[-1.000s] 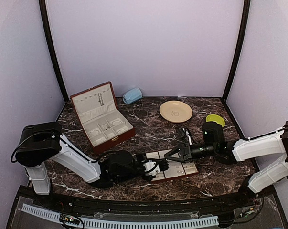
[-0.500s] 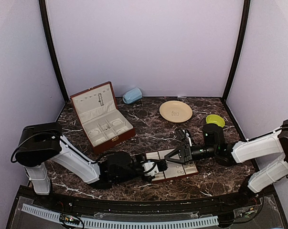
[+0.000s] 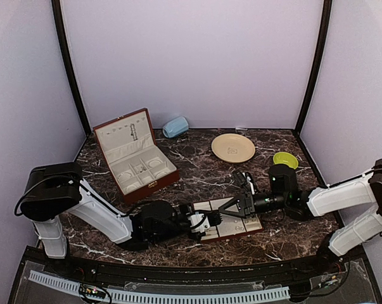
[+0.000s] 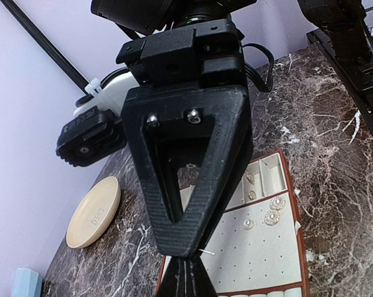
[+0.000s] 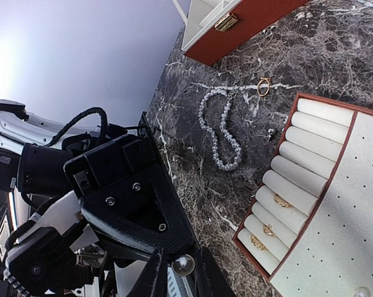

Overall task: Organize the mixed jewelry
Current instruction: Pass from the left arm to the right

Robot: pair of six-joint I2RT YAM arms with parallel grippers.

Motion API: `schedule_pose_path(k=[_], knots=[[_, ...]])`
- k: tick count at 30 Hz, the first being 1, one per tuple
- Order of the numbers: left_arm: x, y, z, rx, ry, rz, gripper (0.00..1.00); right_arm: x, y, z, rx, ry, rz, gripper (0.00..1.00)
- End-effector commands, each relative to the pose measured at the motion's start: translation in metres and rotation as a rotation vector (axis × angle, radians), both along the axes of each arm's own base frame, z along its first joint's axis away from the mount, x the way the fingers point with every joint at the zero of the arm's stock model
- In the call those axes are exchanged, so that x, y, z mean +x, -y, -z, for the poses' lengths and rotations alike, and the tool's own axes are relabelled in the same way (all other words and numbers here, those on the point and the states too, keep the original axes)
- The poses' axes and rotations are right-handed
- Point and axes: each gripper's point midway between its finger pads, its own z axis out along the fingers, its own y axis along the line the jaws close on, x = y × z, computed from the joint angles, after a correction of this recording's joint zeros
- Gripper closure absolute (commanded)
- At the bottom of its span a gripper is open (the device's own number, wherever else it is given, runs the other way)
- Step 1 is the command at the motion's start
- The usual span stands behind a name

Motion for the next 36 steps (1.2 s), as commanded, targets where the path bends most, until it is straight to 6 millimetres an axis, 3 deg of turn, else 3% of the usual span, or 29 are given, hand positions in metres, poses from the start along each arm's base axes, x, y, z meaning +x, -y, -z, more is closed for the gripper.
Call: schedule_pose_path(k=[1, 8, 20, 23, 33, 36], knots=[[-0.004, -0.002, -0.012, -0.046, -0.005, 0.011, 0.96, -0.003, -0.003, -0.005, 0.027, 0.027, -0.021, 0.85], [-0.005, -0.002, -0.012, -0.045, -0.010, 0.012, 0.95, -0.003, -0.002, -0.001, 0.026, 0.027, -0.016, 0.91], [0.003, -0.010, -0.005, -0.040, -0.017, -0.052, 0.66, 0.014, 0.010, 0.002, -0.033, 0.112, 0.109, 0.94], [0.005, -0.015, -0.003, -0.044, -0.031, -0.075, 0.62, 0.020, 0.015, 0.006, -0.075, 0.152, 0.147, 0.94], [0.014, -0.022, 0.021, -0.044, -0.328, -0.193, 0.61, 0.030, 0.037, 0.031, -0.216, 0.256, 0.231, 0.92], [0.011, -0.023, 0.019, -0.080, -0.420, -0.196, 0.62, 0.032, 0.042, 0.038, -0.248, 0.268, 0.251, 0.92]])
